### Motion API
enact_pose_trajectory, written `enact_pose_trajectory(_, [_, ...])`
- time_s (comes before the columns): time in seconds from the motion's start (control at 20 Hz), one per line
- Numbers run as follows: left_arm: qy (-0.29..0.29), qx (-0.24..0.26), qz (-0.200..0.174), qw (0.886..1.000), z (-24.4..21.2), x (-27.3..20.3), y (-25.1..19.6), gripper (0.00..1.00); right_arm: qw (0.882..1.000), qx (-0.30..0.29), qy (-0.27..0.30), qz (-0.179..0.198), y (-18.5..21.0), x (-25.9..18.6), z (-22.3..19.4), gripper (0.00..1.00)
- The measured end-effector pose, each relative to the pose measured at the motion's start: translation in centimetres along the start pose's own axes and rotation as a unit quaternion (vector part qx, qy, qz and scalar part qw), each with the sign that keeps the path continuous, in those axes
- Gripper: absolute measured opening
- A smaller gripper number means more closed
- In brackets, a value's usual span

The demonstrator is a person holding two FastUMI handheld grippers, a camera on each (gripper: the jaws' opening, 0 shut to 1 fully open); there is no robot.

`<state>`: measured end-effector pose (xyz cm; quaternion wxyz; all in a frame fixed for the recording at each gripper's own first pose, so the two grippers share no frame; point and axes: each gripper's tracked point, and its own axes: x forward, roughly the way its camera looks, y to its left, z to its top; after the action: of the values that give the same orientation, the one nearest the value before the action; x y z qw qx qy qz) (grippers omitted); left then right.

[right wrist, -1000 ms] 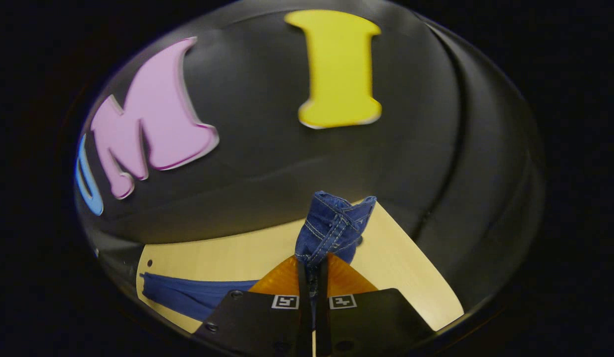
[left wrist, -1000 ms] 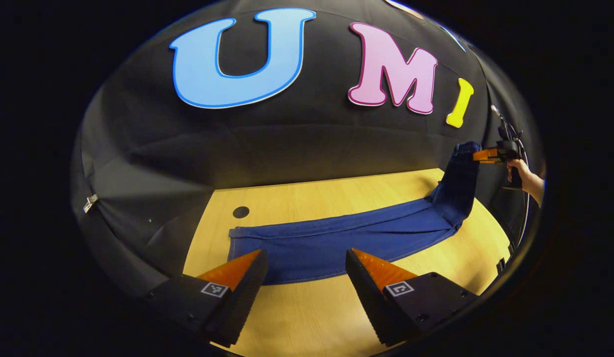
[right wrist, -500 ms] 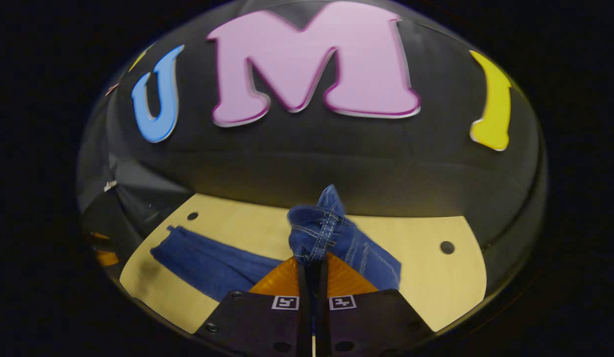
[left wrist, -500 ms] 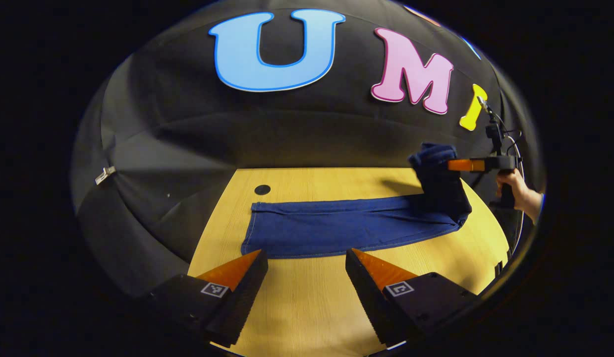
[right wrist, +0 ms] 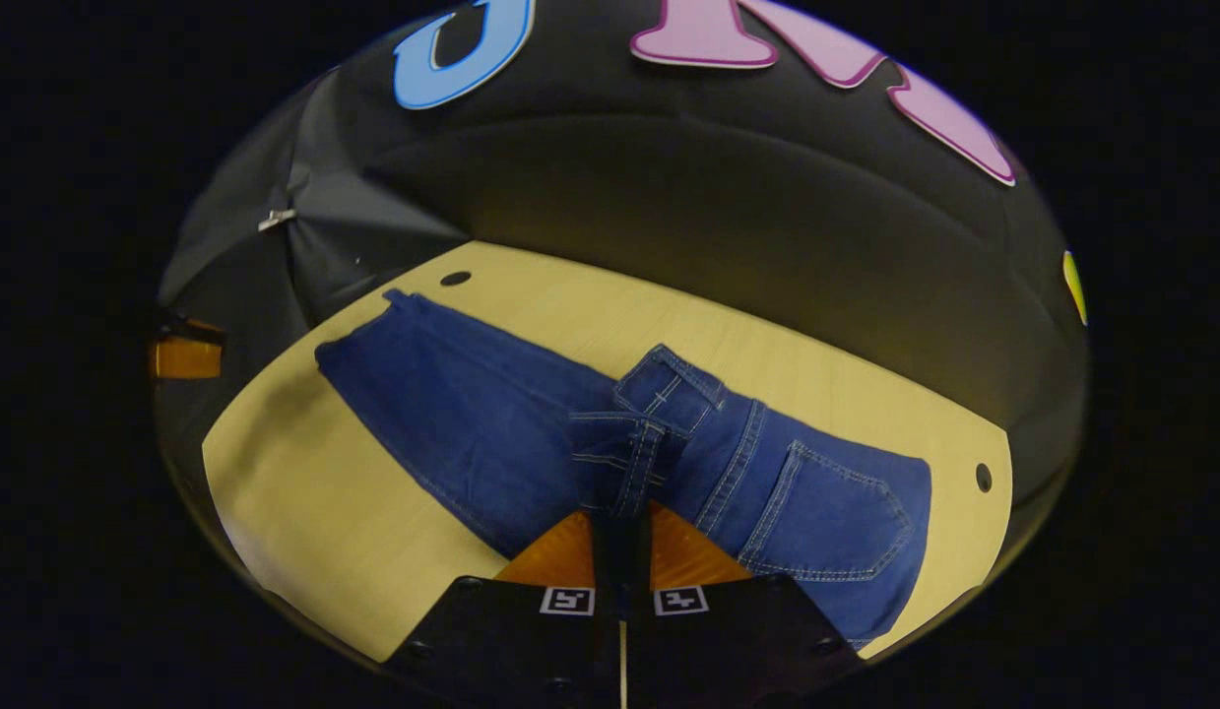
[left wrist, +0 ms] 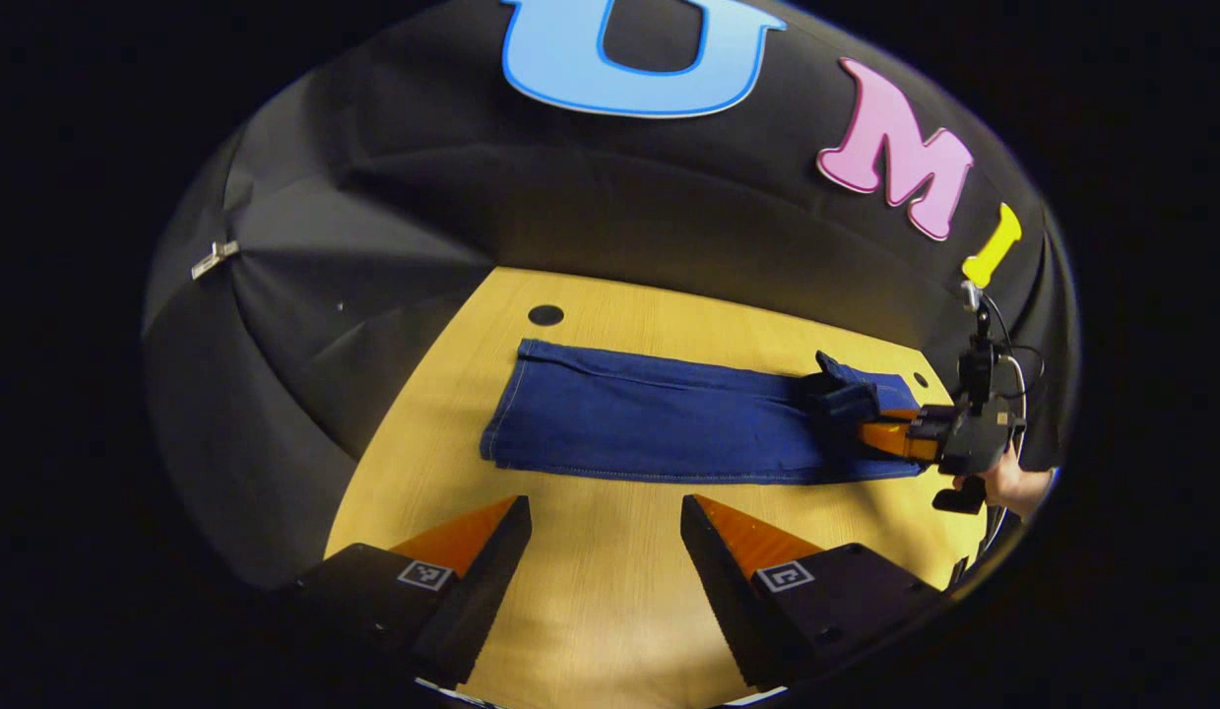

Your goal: Grasp the waist and the cuffs of the jeans and fold them to make the two legs overlap; first hold the waist and fold one-third of the jeans toward the cuffs, then hold the cuffs and fold the remaining one-third in the same direction to finish folding.

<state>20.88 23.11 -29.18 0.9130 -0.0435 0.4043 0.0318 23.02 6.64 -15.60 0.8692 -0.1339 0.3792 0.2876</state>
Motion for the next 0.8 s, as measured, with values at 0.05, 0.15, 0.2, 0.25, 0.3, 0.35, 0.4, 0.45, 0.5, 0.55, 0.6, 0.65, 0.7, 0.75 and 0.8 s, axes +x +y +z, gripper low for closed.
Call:
enact_pose_trajectory(0.05, [0.014, -0.012, -0.005, 1.0, -0.1, 0.7, 0.1, 0.96, 1.0, -0.014, 0.008, 0.007, 0.0, -0.1, -0.4, 0.07])
enact_pose_trajectory(0.15, [0.041, -0.031, -0.007, 0.999, -0.1, 2.3, 0.7, 0.96, 0.999, -0.024, 0.034, 0.029, 0.7, 0.3, -1.7, 0.1])
enact_pose_trajectory(0.2, [0.053, -0.04, -0.003, 0.998, 0.1, 3.2, 1.3, 0.96, 0.998, -0.025, 0.047, 0.04, 0.8, 0.1, -2.3, 0.16])
enact_pose_trajectory(0.25, [0.064, -0.052, 0.0, 0.997, 0.4, 4.2, 1.9, 0.96, 0.997, -0.02, 0.049, 0.062, 1.4, -0.7, -2.3, 0.41])
enact_pose_trajectory(0.3, [0.074, -0.065, 0.006, 0.995, 0.8, 5.0, 2.5, 0.96, 0.996, -0.012, 0.043, 0.081, 2.5, -1.3, -1.7, 0.56])
enact_pose_trajectory(0.35, [0.08, -0.078, 0.011, 0.994, 1.5, 5.8, 3.0, 0.97, 0.995, -0.007, 0.034, 0.097, 3.4, -1.9, -1.0, 0.7])
enact_pose_trajectory(0.4, [0.084, -0.09, 0.017, 0.992, 2.3, 6.5, 3.8, 0.92, 0.994, -0.006, 0.021, 0.103, 3.5, -2.6, -0.2, 0.85])
enact_pose_trajectory(0.45, [0.088, -0.097, 0.022, 0.991, 2.9, 7.0, 4.5, 0.92, 0.994, -0.006, 0.007, 0.108, 3.6, -3.1, 0.6, 0.99])
enact_pose_trajectory(0.5, [0.093, -0.101, 0.027, 0.99, 3.3, 7.2, 5.0, 0.97, 0.994, -0.003, -0.003, 0.113, 3.4, -3.8, 1.4, 0.99])
enact_pose_trajectory(0.55, [0.096, -0.1, 0.033, 0.99, 4.2, 7.8, 5.6, 0.97, 0.993, 0.001, -0.011, 0.116, 3.3, -4.5, 2.0, 0.98])
enact_pose_trajectory(0.6, [0.099, -0.098, 0.04, 0.989, 4.8, 8.4, 6.4, 0.98, 0.993, 0.005, -0.019, 0.116, 2.9, -4.9, 2.6, 0.98])
enact_pose_trajectory(0.65, [0.104, -0.099, 0.044, 0.989, 5.1, 9.1, 7.0, 0.98, 0.993, 0.007, -0.027, 0.113, 2.3, -5.4, 3.1, 0.98])
enact_pose_trajectory(0.7, [0.109, -0.103, 0.047, 0.988, 5.6, 9.7, 7.7, 0.98, 0.993, 0.008, -0.036, 0.108, 1.6, -5.9, 3.6, 0.98])
enact_pose_trajectory(0.75, [0.117, -0.106, 0.051, 0.986, 5.7, 10.2, 8.3, 0.98, 0.994, 0.01, -0.043, 0.104, 0.9, -6.5, 4.1, 0.98])
enact_pose_trajectory(0.8, [0.127, -0.108, 0.056, 0.984, 5.9, 10.7, 8.9, 0.98, 0.994, 0.013, -0.046, 0.102, 0.4, -6.9, 4.3, 0.98])
